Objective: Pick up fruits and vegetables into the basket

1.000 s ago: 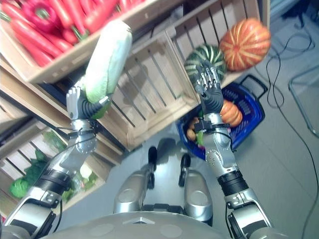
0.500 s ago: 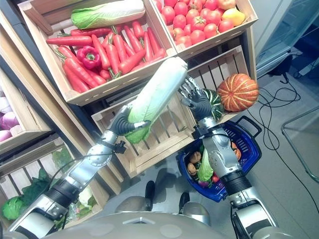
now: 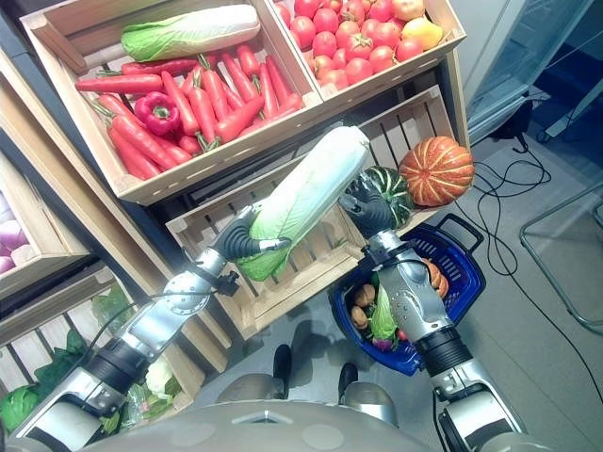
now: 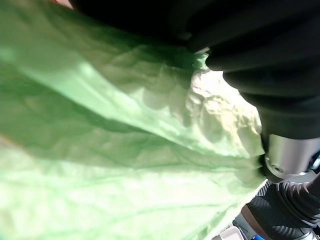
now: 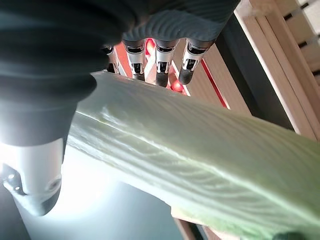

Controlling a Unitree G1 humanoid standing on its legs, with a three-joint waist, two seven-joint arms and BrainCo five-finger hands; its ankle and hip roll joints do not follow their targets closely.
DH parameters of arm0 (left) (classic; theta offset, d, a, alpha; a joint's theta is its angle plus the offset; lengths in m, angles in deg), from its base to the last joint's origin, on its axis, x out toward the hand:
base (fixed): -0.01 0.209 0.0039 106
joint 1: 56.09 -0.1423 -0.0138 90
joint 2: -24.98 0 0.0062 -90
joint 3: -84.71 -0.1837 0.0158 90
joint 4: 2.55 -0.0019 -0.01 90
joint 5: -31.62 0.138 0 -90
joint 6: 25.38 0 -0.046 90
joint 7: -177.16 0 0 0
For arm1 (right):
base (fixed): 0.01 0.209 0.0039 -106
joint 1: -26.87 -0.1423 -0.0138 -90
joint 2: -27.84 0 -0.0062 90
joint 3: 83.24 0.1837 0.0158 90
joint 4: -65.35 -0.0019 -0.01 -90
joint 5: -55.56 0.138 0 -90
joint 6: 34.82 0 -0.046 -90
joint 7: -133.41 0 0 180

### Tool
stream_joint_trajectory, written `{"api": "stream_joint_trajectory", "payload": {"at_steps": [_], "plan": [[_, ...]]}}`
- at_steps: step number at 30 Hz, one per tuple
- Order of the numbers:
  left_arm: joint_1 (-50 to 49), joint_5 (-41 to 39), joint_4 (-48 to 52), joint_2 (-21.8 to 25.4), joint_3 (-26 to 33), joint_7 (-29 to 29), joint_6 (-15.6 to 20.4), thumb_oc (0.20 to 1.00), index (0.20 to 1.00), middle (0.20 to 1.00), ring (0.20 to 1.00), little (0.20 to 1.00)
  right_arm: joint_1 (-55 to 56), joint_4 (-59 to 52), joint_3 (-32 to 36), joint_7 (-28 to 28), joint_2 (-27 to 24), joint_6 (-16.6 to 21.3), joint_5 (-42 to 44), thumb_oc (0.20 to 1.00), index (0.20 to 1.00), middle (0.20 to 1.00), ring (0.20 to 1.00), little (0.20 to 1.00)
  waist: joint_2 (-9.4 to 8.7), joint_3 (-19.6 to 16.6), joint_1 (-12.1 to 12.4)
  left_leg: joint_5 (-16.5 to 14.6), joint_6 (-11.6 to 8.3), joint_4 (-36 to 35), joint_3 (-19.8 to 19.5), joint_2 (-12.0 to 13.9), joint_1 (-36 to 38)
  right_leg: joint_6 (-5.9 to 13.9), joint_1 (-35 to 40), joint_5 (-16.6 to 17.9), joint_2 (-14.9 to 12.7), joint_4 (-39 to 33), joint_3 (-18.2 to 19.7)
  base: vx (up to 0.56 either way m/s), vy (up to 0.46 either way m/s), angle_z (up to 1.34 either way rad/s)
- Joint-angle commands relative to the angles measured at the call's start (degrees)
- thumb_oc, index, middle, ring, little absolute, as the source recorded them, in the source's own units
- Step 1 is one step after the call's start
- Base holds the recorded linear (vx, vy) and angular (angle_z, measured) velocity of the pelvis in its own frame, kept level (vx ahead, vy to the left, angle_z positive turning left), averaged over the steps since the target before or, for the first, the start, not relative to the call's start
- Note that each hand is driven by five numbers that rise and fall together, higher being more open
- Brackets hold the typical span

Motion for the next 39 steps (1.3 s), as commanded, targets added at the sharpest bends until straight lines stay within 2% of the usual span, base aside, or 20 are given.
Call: {"api": "stream_joint_trajectory", "payload": {"at_steps": [1, 9, 15, 21, 27, 28, 29, 30, 31, 39], "plan": [[2.33, -1.06, 2.96, 1.27, -0.98, 0.14, 1.63, 0.2, 0.2, 0.2, 0.2, 0.2, 0.79, -5.21, -1.54, -3.63, 0.88, 0.3, 3.72, 1.0, 1.0, 1.0, 1.0, 1.0, -1.39, -3.6, -0.21, -7.44, 1.43, 0.08, 0.76, -1.77, 1.27, 5.29, -2.61, 1.11, -2.34, 0.15, 1.53, 0.0, 0.0, 0.0], [2.25, -0.29, 4.02, 2.48, -1.45, -3.95, 0.22, 0.2, 0.2, 0.2, 0.2, 0.2, 1.17, -6.4, -3.31, -5.53, 0.21, -1.66, 3.85, 1.0, 1.0, 1.0, 1.0, 1.0, -1.38, -3.76, -0.13, -7.85, 1.52, 0.08, 0.84, -1.59, 1.43, 5.46, -2.6, 0.76, -2.33, 0.15, 1.63, 0.0, 0.0, 0.0], [3.2, -1.65, 4.03, 3.12, -3.33, -11.09, -1.42, 0.2, 0.2, 0.2, 0.2, 0.2, 0.33, -6.98, -4.97, -11.33, -0.57, -5.36, 7.89, 1.0, 1.0, 1.0, 1.0, 1.0, -1.39, -3.95, -0.06, -7.79, 1.55, 0.08, 0.85, -1.54, 1.31, 5.62, -2.71, 0.76, -2.38, 0.15, 1.6, 0.0, 0.0, 0.0], [4.03, -1.22, 4.37, 3.95, -5.08, -16.06, -4.8, 0.2, 0.2, 0.2, 0.2, 0.2, -0.01, -7.86, -6.67, -12.37, -1.74, -5.54, 7.14, 1.0, 1.0, 1.0, 1.0, 1.0, -1.35, -4.35, -0.19, -7.69, 1.59, 0.08, 0.83, -1.48, 1.16, 5.82, -2.89, 0.79, -2.46, 0.15, 1.58, 0.0, 0.0, 0.0], [4.69, 0.3, 4.69, 5.0, -5.9, -19.06, -5.5, 0.2, 0.2, 0.2, 0.2, 0.2, -0.49, -7.48, -7.27, -11.74, -1.84, -4.96, 7.75, 1.0, 1.0, 1.0, 1.0, 1.0, -1.19, -4.55, -0.35, -7.6, 1.7, 0.08, 1.01, -1.46, 0.94, 6.0, -3.21, 1.0, -2.53, 0.15, 1.87, -0.01, 0.003, -0.03], [4.8, 0.2, 4.63, 5.1, -6.04, -19.06, -5.49, 0.2, 0.2, 0.2, 0.2, 0.2, -0.53, -7.52, -7.4, -11.64, -1.71, -4.94, 7.78, 0.931, 0.931, 0.931, 0.931, 0.931, -1.19, -4.58, -0.36, -7.61, 1.72, 0.08, 1.0, -1.47, 0.92, 6.02, -3.23, 1.0, -2.54, 0.15, 1.87, -0.01, 0.005, -0.04], [4.86, 0.12, 4.6, 5.11, -6.06, -19.25, -5.46, 0.2, 0.2, 0.2, 0.2, 0.2, -0.48, -7.57, -7.47, -11.61, -1.54, -4.89, 7.68, 0.746, 0.746, 0.746, 0.746, 0.746, -1.17, -4.63, -0.36, -7.6, 1.73, 0.08, 1.0, -1.49, 0.85, 6.03, -3.28, 1.0, -2.56, 0.15, 1.9, 0.0, 0.0, 0.0], [4.93, 0.06, 4.5, 5.16, -6.04, -19.53, -5.41, 0.2, 0.2, 0.2, 0.2, 0.2, -0.5, -7.56, -7.36, -11.66, -1.62, -4.83, 7.74, 0.401, 0.401, 0.401, 0.401, 0.401, -1.14, -4.7, -0.37, -7.61, 1.73, 0.08, 1.02, -1.47, 0.8, 6.06, -3.32, 0.98, -2.61, 0.15, 1.9, 0.0, 0.0, 0.0], [5.02, 0.08, 4.54, 5.16, -6.1, -19.65, -5.6, 0.2, 0.2, 0.2, 0.2, 0.2, -0.52, -7.37, -7.37, -11.83, -1.5, -4.76, 7.76, 0.2, 0.2, 0.2, 0.2, 0.2, -1.12, -4.76, -0.36, -7.62, 1.74, 0.08, 1.0, -1.49, 0.76, 6.08, -3.33, 0.98, -2.61, 0.15, 1.91, 0.0, 0.0, 0.0], [4.09, 1.07, 4.59, 5.45, -5.57, -20.86, -8.13, 0.2, 0.2, 0.2, 0.2, 0.2, 0.02, -8.1, -6.83, -10.56, -1.51, -4.43, 8.08, 0.2, 0.2, 0.2, 0.2, 0.2, -1.12, -4.58, -0.45, -7.57, 1.93, 0.08, 1.21, -1.43, 0.55, 6.09, -3.66, 1.11, -2.52, 0.15, 2.28, 0.0, 0.0, 0.0]]}}
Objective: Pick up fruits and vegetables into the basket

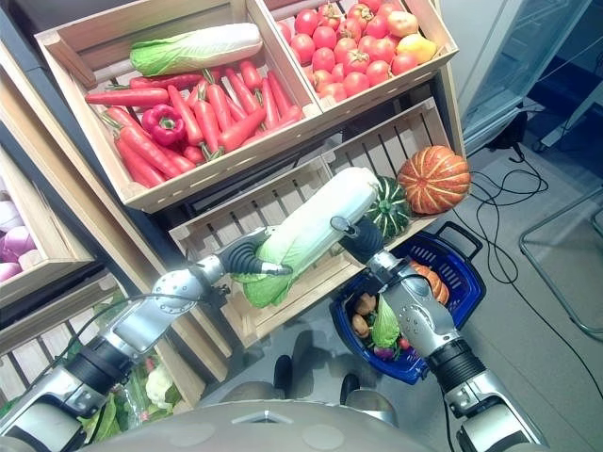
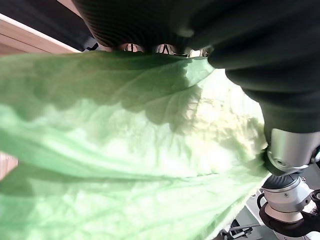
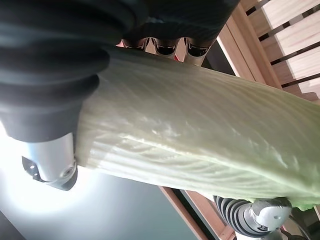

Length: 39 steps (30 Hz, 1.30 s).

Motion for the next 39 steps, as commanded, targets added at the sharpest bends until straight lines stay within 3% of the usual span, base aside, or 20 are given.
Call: {"api": "stream_joint_trajectory", "payload": {"at_steps": [1, 5, 6, 7, 15, 20, 29, 34, 39], "plan": [[3.67, 2.78, -0.89, -0.4, -3.25, -1.55, -1.01, 0.2, 0.2, 0.2, 0.2, 0.2, -2.91, -7.51, -2.37, -2.99, 3.13, 3.34, 1.3, 0.2, 0.2, 0.2, 0.2, 0.2, -1.43, -1.09, -0.52, -7.51, 1.74, 0.09, 1.0, -1.44, 1.38, 6.09, -2.62, 1.15, -2.43, 0.21, 1.69, 0.0, 0.0, 0.0], [3.28, 2.3, -1.64, -0.5, -2.52, 0.68, -2.94, 0.2, 0.2, 0.2, 0.2, 0.2, -2.86, -7.13, -2.04, -0.48, 3.49, 5.28, 0.79, 0.2, 0.2, 0.2, 0.2, 0.2, -1.3, -0.11, -0.49, -7.25, 1.9, 0.09, 1.29, -1.53, 0.79, 5.89, -3.16, 1.25, -2.29, 0.32, 1.75, 0.0, -0.002, -0.01], [3.18, 2.47, -1.81, -0.54, -2.25, 1.25, -3.17, 0.25, 0.25, 0.25, 0.25, 0.25, -2.79, -6.97, -1.9, 0.07, 3.53, 5.6, 0.7, 0.2, 0.2, 0.2, 0.2, 0.2, -1.26, 0.12, -0.48, -7.18, 1.93, 0.09, 1.34, -1.52, 0.68, 5.86, -3.34, 1.23, -2.26, 0.47, 1.75, -0.03, -0.012, -0.05], [3.07, 3.8, -2.32, -0.76, -1.85, 2.73, -3.51, 1.0, 1.0, 1.0, 1.0, 1.0, -2.75, -6.5, -1.43, 1.79, 3.92, 6.38, 0.24, 0.2, 0.2, 0.2, 0.2, 0.2, -1.2, 0.69, -0.49, -7.12, 2.01, 0.14, 1.37, -1.55, 0.27, 5.79, -3.84, 1.08, -2.22, 0.88, 1.73, -0.05, -0.009, -0.04], [3.85, 9.26, -5.69, 0.86, 2.92, 16.82, -5.82, 1.0, 1.0, 1.0, 1.0, 1.0, -3.2, -1.38, 5.03, 12.48, 4.55, 14.41, -1.71, 0.2, 0.2, 0.2, 0.2, 0.2, -0.7, 7.39, -1.24, -7.53, 2.35, 4.55, 2.82, -1.85, -5.17, 4.83, -9.94, -0.78, -2.14, 6.88, 1.73, -0.13, 0.0, -0.06], [4.8, 10.55, -7.13, 2.03, 7.01, 27.79, -6.28, 1.0, 1.0, 1.0, 1.0, 1.0, -4.48, 3.4, 11.24, 18.92, 4.17, 20.46, -3.02, 0.2, 0.2, 0.2, 0.2, 0.2, -0.6, 15.21, -1.22, -9.87, 0.6, 19.85, 3.66, -1.48, -15.17, 3.32, -17.2, -3.61, -3.25, 18.71, 0.76, -0.21, -0.009, -0.01], [6.89, 11.1, -8.91, 1.54, 8.28, 38.78, -4.16, 1.0, 1.0, 1.0, 1.0, 1.0, -7.45, 14.18, 17.73, 32.16, 2.66, 26.97, -4.54, 0.2, 0.2, 0.2, 0.2, 0.2, -0.41, 21.17, -0.45, -14.57, -0.56, 33.92, 4.07, -0.8, -25.33, 1.82, -23.78, -6.96, -4.24, 29.06, 0.26, -0.06, -0.009, 0.06], [12.23, 8.1, -9.35, 0.28, 5.4, 43.96, -1.01, 1.0, 1.0, 1.0, 1.0, 1.0, -15.18, 23.63, 20.73, 43.88, -0.44, 27.4, -7.59, 0.2, 0.2, 0.2, 0.2, 0.2, -0.08, 22.77, -0.06, -17.4, -1.07, 42.74, 4.76, -0.69, -34.8, 1.68, -32.71, -8.41, -5.11, 37.54, 0.08, -0.08, -0.004, 0.05], [17.63, 5.3, -8.76, -1.48, 2.43, 45.13, 4.33, 1.0, 1.0, 1.0, 1.0, 1.0, -24.31, 33.19, 22.27, 52.71, -5.32, 24.79, -10.32, 0.2, 0.2, 0.2, 0.2, 0.2, 0.64, 22.77, 1.21, -19.66, -0.22, 48.71, 4.85, -1.48, -43.28, 1.91, -43.66, -10.16, -7.02, 47.04, 0.0, -0.06, -0.001, 0.03]]}}
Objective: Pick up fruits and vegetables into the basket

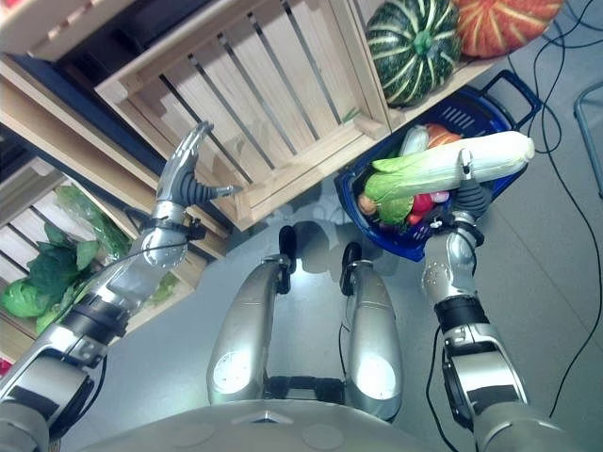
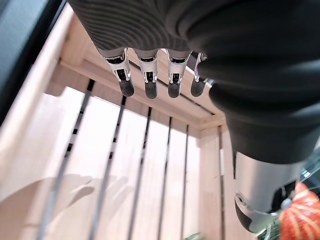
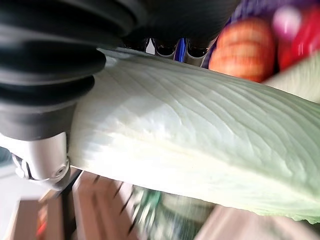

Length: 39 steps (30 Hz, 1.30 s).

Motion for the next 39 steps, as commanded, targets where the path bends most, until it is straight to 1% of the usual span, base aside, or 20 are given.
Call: {"api": "stream_joint_trajectory", "payload": {"at_steps": [1, 5, 7, 10, 12, 13, 14, 15, 18, 19, 22, 23, 26, 27, 28, 29, 31, 33, 36, 39], "plan": [[1.26, -3.17, 4.65, -2.12, -1.3, 1.74, 6.14, 1.0, 1.0, 1.0, 1.0, 1.0, -4.91, 1.81, 3.01, 5.11, -5.48, 1.95, -1.93, 0.2, 0.2, 0.2, 0.2, 0.2, 0.66, -1.52, 1.02, -12.5, -0.72, 11.35, 2.33, -1.69, -4.25, 4.14, -1.33, 2.13, -1.68, 0.55, -1.01, -0.03, -0.015, 0.06], [3.43, -6.1, 5.18, -3.23, -2.69, 1.16, 8.71, 1.0, 1.0, 1.0, 1.0, 1.0, -9.07, 6.17, 3.33, 7.57, -7.4, -0.49, -3.24, 0.2, 0.2, 0.2, 0.2, 0.2, 1.24, -1.52, 1.59, -12.86, -0.33, 12.95, 2.12, -2.29, -7.99, 4.17, -5.83, 2.01, -1.88, 2.93, -1.02, -0.02, -0.023, 0.07], [4.1, -6.99, 5.43, -3.5, -3.14, 0.55, 9.15, 1.0, 1.0, 1.0, 1.0, 1.0, -10.23, 7.72, 3.27, 7.86, -7.77, -0.91, -3.52, 0.2, 0.2, 0.2, 0.2, 0.2, 1.45, -1.52, 1.73, -12.85, -0.11, 13.22, 2.09, -2.39, -9.06, 4.23, -7.2, 2.11, -1.84, 3.44, -0.93, -0.02, -0.024, 0.05], [4.44, -8.55, 5.25, -4.26, -3.87, -2.0, 9.07, 1.0, 1.0, 1.0, 1.0, 1.0, -12.4, 9.43, 2.81, 8.08, -8.94, -4.03, -2.77, 0.2, 0.2, 0.2, 0.2, 0.2, 1.77, -1.52, 2.01, -12.43, 0.19, 12.61, 2.02, -2.87, -10.22, 4.43, -8.81, 2.65, -1.44, 3.25, -0.99, -0.02, -0.03, 0.04], [4.78, -9.68, 5.02, -4.16, -4.35, -2.56, 9.19, 1.0, 1.0, 1.0, 1.0, 1.0, -13.16, 10.32, 2.54, 7.3, -9.27, -5.0, -2.12, 0.203, 0.203, 0.203, 0.203, 0.203, 1.82, -1.52, 2.05, -12.19, 0.37, 12.15, 2.14, -2.91, -10.44, 4.44, -9.11, 2.96, -1.21, 2.83, -1.04, 0.0, 0.0, 0.0], [4.77, -10.67, 4.77, -4.09, -4.59, -2.9, 9.83, 1.0, 1.0, 1.0, 1.0, 1.0, -13.42, 10.61, 2.3, 6.7, -9.36, -6.18, -1.61, 0.388, 0.388, 0.388, 0.388, 0.388, 1.83, -1.52, 2.1, -12.05, 0.43, 11.88, 2.19, -2.95, -10.52, 4.48, -9.18, 3.11, -1.08, 2.58, -1.06, 0.01, -0.038, -0.03], [4.72, -11.64, 4.39, -4.01, -4.63, -3.93, 10.7, 1.0, 1.0, 1.0, 1.0, 1.0, -13.26, 11.57, 2.11, 5.1, -9.23, -7.34, -0.7, 0.831, 0.831, 0.831, 0.831, 0.831, 1.84, -1.52, 2.11, -11.97, 0.44, 11.67, 2.25, -3.05, -10.47, 4.57, -9.13, 3.35, -0.92, 2.23, -1.06, 0.03, -0.036, -0.04], [4.59, -12.34, 4.46, -3.93, -4.63, -4.46, 10.95, 1.0, 1.0, 1.0, 1.0, 1.0, -13.09, 12.09, 2.08, 3.67, -9.2, -8.23, 0.49, 1.0, 1.0, 1.0, 1.0, 1.0, 1.87, -1.52, 2.13, -11.91, 0.41, 11.52, 2.25, -3.14, -10.38, 4.59, -9.03, 3.48, -0.81, 2.0, -1.05, 0.02, -0.027, -0.03], [4.29, -12.11, 4.66, -3.95, -4.83, -5.26, 11.56, 1.0, 1.0, 1.0, 1.0, 1.0, -12.62, 12.58, 1.94, 1.32, -8.77, -9.47, 1.48, 1.0, 1.0, 1.0, 1.0, 1.0, 1.82, -1.52, 2.1, -11.85, 0.5, 11.34, 2.3, -3.17, -10.31, 4.67, -8.85, 3.7, -0.61, 1.51, -1.02, 0.0, 0.0, 0.0], [4.34, -12.07, 4.46, -3.91, -4.92, -5.38, 11.86, 1.0, 1.0, 1.0, 1.0, 1.0, -12.56, 12.97, 1.85, 1.03, -8.69, -9.68, 1.4, 1.0, 1.0, 1.0, 1.0, 1.0, 1.76, -1.52, 2.08, -11.83, 0.52, 11.25, 2.32, -3.16, -10.23, 4.69, -8.73, 3.77, -0.57, 1.34, -1.07, 0.01, -0.03, -0.01], [4.44, -12.77, 4.39, -3.79, -4.97, -6.57, 12.15, 1.0, 1.0, 1.0, 1.0, 1.0, -12.19, 14.09, 1.88, 0.92, -8.33, -11.95, 0.31, 1.0, 1.0, 1.0, 1.0, 1.0, 1.61, -1.52, 2.12, -11.53, 0.36, 10.2, 2.28, -3.33, -9.33, 4.73, -7.73, 4.04, -0.31, 0.3, -1.39, 0.03, -0.041, 0.0], [4.31, -12.77, 4.49, -3.68, -4.84, -7.2, 12.12, 1.0, 1.0, 1.0, 1.0, 1.0, -11.88, 14.45, 1.95, 1.87, -8.24, -12.73, -0.46, 1.0, 1.0, 1.0, 1.0, 1.0, 1.55, -1.52, 2.14, -11.37, 0.38, 9.57, 2.27, -3.25, -8.58, 4.77, -7.13, 4.17, -0.3, -0.1, -1.46, 0.06, -0.065, 0.03], [3.73, -12.92, 4.74, -3.24, -4.78, -8.43, 12.51, 1.0, 1.0, 1.0, 1.0, 1.0, -11.4, 15.7, 2.42, 4.02, -8.04, -12.35, -1.06, 1.0, 1.0, 1.0, 1.0, 1.0, 1.35, -1.52, 2.23, -10.76, 0.29, 7.58, 2.02, -3.09, -6.37, 4.91, -5.07, 4.53, 0.02, -1.88, -1.47, 0.05, -0.057, 0.05], [3.46, -12.88, 5.01, -3.14, -4.67, -8.76, 12.46, 1.0, 1.0, 1.0, 1.0, 1.0, -11.22, 15.84, 2.64, 5.15, -7.75, -12.09, -1.63, 1.0, 1.0, 1.0, 1.0, 1.0, 1.27, -1.52, 2.26, -10.33, 0.24, 6.42, 1.9, -2.97, -5.3, 5.0, -4.03, 4.72, 0.22, -2.98, -1.45, 0.04, -0.051, 0.08], [2.97, -13.43, 5.07, -2.83, -4.57, -9.31, 12.61, 1.0, 1.0, 1.0, 1.0, 1.0, -11.03, 16.07, 2.9, 7.77, -7.5, -11.64, -3.16, 1.0, 1.0, 1.0, 1.0, 1.0, 1.08, -1.52, 2.3, -9.61, 0.05, 4.53, 1.67, -2.83, -3.59, 5.06, -2.28, 5.1, 0.6, -4.93, -1.32, 0.04, -0.049, 0.09], [2.78, -13.47, 5.01, -2.79, -4.52, -9.47, 12.67, 1.0, 1.0, 1.0, 1.0, 1.0, -10.92, 16.06, 3.02, 8.47, -7.4, -11.68, -3.52, 1.0, 1.0, 1.0, 1.0, 1.0, 0.99, -1.52, 2.31, -9.33, 0.01, 3.77, 1.65, -2.78, -2.9, 5.06, -1.58, 5.25, 0.71, -5.71, -1.31, 0.04, -0.048, 0.05], [2.13, -13.25, 4.75, -2.42, -4.3, -10.19, 12.6, 1.0, 1.0, 1.0, 1.0, 1.0, -10.37, 16.06, 3.58, 11.54, -7.22, -12.17, -5.54, 1.0, 1.0, 1.0, 1.0, 1.0, 0.65, -1.52, 2.31, -8.08, -0.28, 0.39, 1.47, -2.59, 0.38, 5.1, 1.89, 5.82, 1.24, -9.4, -1.12, 0.04, -0.037, 0.01], [1.17, -13.74, 4.34, -2.19, -3.91, -10.86, 12.79, 1.0, 1.0, 1.0, 1.0, 1.0, -9.74, 15.49, 3.77, 15.8, -6.98, -12.84, -7.79, 1.0, 1.0, 1.0, 1.0, 1.0, 0.38, -1.52, 2.36, -6.33, -0.62, -4.24, 0.54, -2.5, 4.85, 4.89, 6.74, 6.39, 2.28, -14.2, -1.21, 0.06, -0.045, -0.04], [-0.53, -14.15, 3.72, -1.98, -3.25, -12.05, 12.94, 1.0, 1.0, 1.0, 1.0, 1.0, -7.93, 14.0, 3.79, 20.07, -6.04, -13.15, -10.22, 1.0, 1.0, 1.0, 1.0, 1.0, 0.08, -1.52, 2.36, -4.33, -1.05, -9.84, -0.77, -2.85, 10.73, 4.74, 13.28, 7.55, 3.3, -20.79, -1.46, 0.06, -0.034, -0.07], [-2.17, -13.81, 2.49, -1.94, -3.16, -12.56, 13.13, 1.0, 1.0, 1.0, 1.0, 1.0, -6.01, 12.65, 3.88, 21.72, -5.02, -12.89, -13.41, 1.0, 1.0, 1.0, 1.0, 1.0, -0.08, -1.53, 2.22, -2.79, -1.34, -14.43, -1.58, -2.94, 15.86, 4.65, 18.64, 8.49, 3.6, -25.38, -1.74, 0.07, -0.004, -0.02]]}}
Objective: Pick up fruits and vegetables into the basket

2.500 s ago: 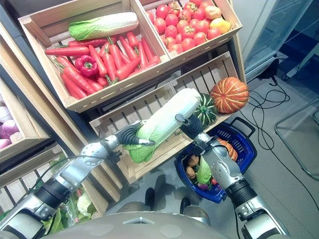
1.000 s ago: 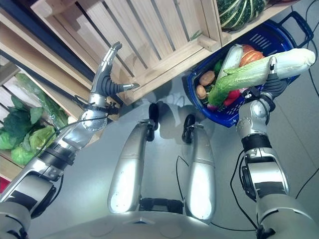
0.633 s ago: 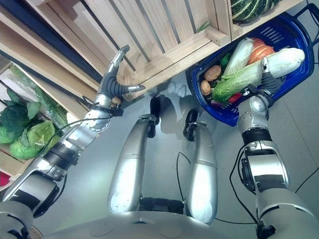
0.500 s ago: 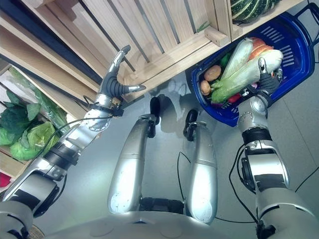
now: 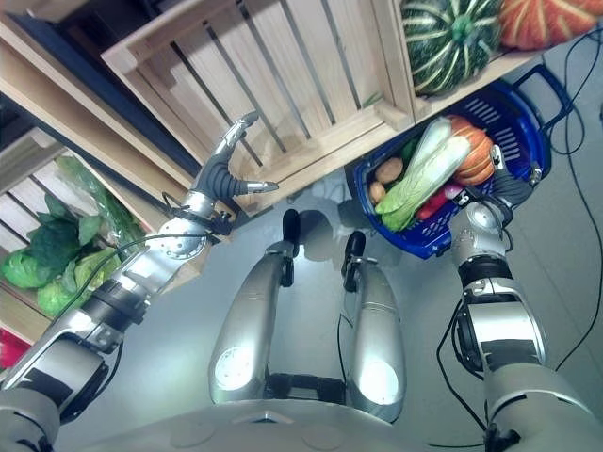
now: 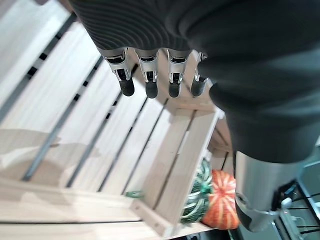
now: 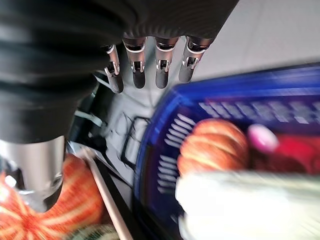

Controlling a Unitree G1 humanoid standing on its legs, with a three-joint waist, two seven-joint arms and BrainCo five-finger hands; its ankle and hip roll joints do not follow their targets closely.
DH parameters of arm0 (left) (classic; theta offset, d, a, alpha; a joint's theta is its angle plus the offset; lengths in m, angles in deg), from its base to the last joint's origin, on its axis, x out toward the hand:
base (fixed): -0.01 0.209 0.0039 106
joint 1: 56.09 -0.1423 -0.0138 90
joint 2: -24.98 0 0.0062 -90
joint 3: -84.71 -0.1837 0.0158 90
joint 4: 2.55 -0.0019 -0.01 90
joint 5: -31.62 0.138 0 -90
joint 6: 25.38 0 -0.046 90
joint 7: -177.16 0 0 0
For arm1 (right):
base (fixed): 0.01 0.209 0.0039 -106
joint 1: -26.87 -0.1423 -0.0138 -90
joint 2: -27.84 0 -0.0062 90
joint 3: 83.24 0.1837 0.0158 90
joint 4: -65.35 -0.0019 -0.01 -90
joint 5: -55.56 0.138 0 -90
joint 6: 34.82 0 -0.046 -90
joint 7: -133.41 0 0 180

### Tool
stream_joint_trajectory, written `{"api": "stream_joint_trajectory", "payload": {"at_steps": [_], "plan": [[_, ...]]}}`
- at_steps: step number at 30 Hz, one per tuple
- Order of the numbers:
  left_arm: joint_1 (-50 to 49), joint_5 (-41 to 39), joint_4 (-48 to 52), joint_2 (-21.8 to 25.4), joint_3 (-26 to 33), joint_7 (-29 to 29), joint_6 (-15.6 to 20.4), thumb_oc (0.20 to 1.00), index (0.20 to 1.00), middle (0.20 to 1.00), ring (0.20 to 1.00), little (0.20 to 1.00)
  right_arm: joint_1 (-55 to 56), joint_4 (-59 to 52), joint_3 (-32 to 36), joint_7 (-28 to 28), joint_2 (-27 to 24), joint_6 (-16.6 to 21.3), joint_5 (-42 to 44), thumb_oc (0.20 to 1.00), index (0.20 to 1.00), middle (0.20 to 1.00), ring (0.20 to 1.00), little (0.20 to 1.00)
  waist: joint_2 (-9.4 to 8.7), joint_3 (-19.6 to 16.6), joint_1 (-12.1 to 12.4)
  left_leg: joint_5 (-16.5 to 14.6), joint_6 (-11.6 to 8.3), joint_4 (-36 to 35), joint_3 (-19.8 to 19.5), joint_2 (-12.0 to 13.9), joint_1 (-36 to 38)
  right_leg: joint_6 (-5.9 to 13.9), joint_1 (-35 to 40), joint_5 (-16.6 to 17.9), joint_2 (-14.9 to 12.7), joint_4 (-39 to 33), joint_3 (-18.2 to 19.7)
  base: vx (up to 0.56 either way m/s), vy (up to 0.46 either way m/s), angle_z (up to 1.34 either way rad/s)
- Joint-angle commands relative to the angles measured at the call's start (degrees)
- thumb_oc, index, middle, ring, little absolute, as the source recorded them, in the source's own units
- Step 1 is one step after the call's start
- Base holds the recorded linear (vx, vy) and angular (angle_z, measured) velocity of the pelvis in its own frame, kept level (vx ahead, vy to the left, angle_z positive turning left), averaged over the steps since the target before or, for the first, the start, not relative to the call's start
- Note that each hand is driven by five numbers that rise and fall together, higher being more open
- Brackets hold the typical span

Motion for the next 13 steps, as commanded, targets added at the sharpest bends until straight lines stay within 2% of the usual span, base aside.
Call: {"api": "stream_joint_trajectory", "payload": {"at_steps": [1, 4, 8, 10, 12, 13], "plan": [[-3.05, -1.65, 1.13, -0.44, 0.86, -0.82, 4.06, 1.0, 1.0, 1.0, 1.0, 1.0, 3.46, -4.73, 0.75, 4.21, -0.59, 1.6, -5.16, 1.0, 1.0, 1.0, 1.0, 1.0, -0.38, -3.69, -0.41, -7.65, -2.08, -1.49, -0.96, -2.72, 5.78, 4.09, 9.12, 4.29, 1.91, -13.0, -0.54, 0.1, 0.004, -0.05], [-6.46, -1.04, -0.92, -1.04, 1.5, -2.43, 4.01, 1.0, 1.0, 1.0, 1.0, 1.0, 8.82, -7.35, 0.83, 1.11, 2.78, 1.92, -3.59, 1.0, 1.0, 1.0, 1.0, 1.0, -0.66, -6.16, -0.82, -6.13, -2.09, -6.63, -1.33, -2.43, 9.63, 4.07, 12.9, 5.33, 2.06, -17.17, -0.58, 0.1, 0.022, -0.04], [-14.67, -0.55, -4.26, -2.99, 2.78, -6.19, 2.54, 1.0, 1.0, 1.0, 1.0, 1.0, 23.88, -12.44, -1.59, -8.54, 9.02, 2.96, -1.9, 1.0, 1.0, 1.0, 1.0, 1.0, -1.57, -11.81, -1.78, -3.95, -1.91, -14.61, -1.34, -1.55, 16.13, 4.6, 19.16, 7.19, 2.52, -24.16, 0.01, 0.12, 0.042, -0.01], [-15.74, -1.11, -5.83, -3.57, 2.92, -6.72, 2.37, 1.0, 1.0, 1.0, 1.0, 1.0, 25.42, -12.42, -2.19, -10.85, 9.77, 2.46, -2.34, 1.0, 1.0, 1.0, 1.0, 1.0, -1.75, -12.75, -2.04, -3.59, -1.91, -15.73, -1.37, -1.36, 17.15, 4.73, 20.09, 7.63, 2.58, -25.28, 0.15, 0.08, 0.05, -0.04], [-18.34, -1.88, -11.3, -5.58, 3.24, -8.76, 1.48, 1.0, 1.0, 1.0, 1.0, 1.0, 28.71, -11.98, -4.19, -16.26, 10.86, -1.29, -5.6, 1.0, 1.0, 1.0, 1.0, 1.0, -1.97, -15.39, -3.02, -2.62, -1.93, -18.1, -1.26, -0.8, 19.43, 5.07, 21.73, 8.69, 2.67, -27.26, 1.01, 0.06, 0.107, -0.11], [-18.97, -1.91, -12.77, -6.1, 3.47, -9.6, 1.34, 1.0, 1.0, 1.0, 1.0, 1.0, 29.5, -11.23, -4.72, -18.12, 10.93, -2.01, -6.03, 1.0, 1.0, 1.0, 1.0, 1.0, -1.98, -16.21, -3.25, -2.44, -1.96, -18.64, -0.99, -0.64, 20.02, 5.18, 22.22, 9.0, 2.64, -27.98, 1.19, 0.04, 0.097, -0.09]]}}
